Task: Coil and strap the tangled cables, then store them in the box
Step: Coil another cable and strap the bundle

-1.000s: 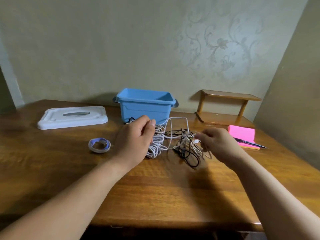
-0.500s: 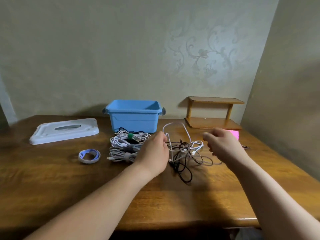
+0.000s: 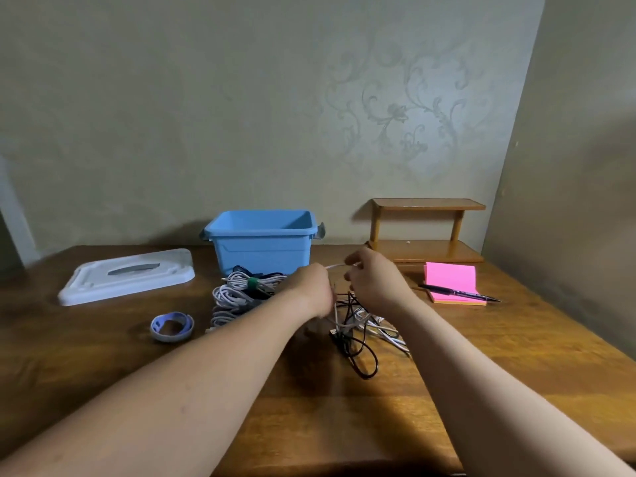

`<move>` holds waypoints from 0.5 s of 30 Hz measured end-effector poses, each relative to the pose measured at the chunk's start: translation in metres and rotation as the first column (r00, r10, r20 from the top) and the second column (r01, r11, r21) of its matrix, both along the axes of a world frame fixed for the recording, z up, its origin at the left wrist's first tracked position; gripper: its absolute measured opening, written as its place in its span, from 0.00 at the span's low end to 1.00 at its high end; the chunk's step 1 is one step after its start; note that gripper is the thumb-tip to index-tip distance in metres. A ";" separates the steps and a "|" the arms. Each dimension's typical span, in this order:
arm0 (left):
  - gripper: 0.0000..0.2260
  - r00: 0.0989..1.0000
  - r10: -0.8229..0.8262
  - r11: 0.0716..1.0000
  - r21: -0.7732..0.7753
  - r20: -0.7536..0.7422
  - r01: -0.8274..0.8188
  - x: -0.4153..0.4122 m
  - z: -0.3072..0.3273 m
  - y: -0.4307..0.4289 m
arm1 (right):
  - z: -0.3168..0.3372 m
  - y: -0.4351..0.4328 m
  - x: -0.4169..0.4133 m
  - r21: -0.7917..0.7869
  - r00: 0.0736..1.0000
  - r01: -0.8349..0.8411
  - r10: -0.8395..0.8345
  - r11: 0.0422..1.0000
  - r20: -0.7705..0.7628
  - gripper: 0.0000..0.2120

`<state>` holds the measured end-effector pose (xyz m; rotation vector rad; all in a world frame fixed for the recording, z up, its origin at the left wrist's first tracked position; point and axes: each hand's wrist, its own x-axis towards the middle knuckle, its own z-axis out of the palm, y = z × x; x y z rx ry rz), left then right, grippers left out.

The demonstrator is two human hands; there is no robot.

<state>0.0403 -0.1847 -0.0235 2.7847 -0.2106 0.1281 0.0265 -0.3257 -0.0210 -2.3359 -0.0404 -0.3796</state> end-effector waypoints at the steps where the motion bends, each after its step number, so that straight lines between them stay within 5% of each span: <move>1: 0.04 0.999 -0.034 0.998 -0.044 0.023 0.035 -0.001 0.001 0.000 | -0.005 -0.002 0.002 0.051 1.000 0.011 -0.010 0.999 -0.021 0.15; 5: 0.07 0.968 -0.121 0.876 -0.436 0.219 0.208 -0.005 0.019 0.005 | -0.010 -0.020 -0.001 0.210 0.997 0.037 -0.049 0.977 0.053 0.15; 9: 0.06 0.955 -0.203 0.350 -0.895 0.216 0.276 -0.009 0.048 0.010 | 0.006 -0.029 -0.011 0.376 0.991 -0.128 0.106 0.918 0.078 0.14; 12: 0.06 0.936 -0.281 0.026 -0.973 0.213 0.229 -0.015 0.060 0.015 | 0.015 -0.022 -0.021 0.368 0.957 -0.286 0.280 0.885 0.070 0.13; 15: 0.05 0.935 -0.284 -0.018 -0.976 0.211 0.215 -0.020 0.063 0.022 | 0.017 -0.013 -0.021 0.325 0.939 -0.343 0.332 0.881 0.090 0.09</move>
